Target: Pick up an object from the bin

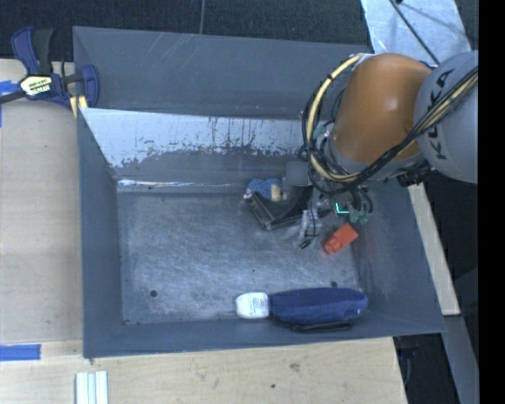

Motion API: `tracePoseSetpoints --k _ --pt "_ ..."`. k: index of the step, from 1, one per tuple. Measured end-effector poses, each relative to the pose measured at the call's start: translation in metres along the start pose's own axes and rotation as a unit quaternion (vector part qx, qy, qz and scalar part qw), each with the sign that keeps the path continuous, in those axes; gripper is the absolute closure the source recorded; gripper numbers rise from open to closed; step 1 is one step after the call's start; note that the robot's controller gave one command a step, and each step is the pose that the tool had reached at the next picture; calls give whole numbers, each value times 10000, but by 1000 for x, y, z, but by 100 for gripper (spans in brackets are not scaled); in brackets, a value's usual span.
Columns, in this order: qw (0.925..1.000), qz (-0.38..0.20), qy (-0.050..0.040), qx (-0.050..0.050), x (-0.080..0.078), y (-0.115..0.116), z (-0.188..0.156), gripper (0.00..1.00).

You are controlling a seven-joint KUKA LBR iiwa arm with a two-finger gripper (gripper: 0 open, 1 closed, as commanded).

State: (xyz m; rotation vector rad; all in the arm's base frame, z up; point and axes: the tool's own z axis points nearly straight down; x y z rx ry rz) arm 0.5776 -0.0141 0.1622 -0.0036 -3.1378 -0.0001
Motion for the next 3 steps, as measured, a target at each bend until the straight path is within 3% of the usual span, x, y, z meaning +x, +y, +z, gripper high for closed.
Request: tracePoseSetpoints --k 1,2,3 --pt "9999 -123 -96 4 -31 0 89 0" --pt "9999 -123 -111 9 -33 -1 83 100" --pt "9996 -294 -33 4 -36 -6 -45 100"
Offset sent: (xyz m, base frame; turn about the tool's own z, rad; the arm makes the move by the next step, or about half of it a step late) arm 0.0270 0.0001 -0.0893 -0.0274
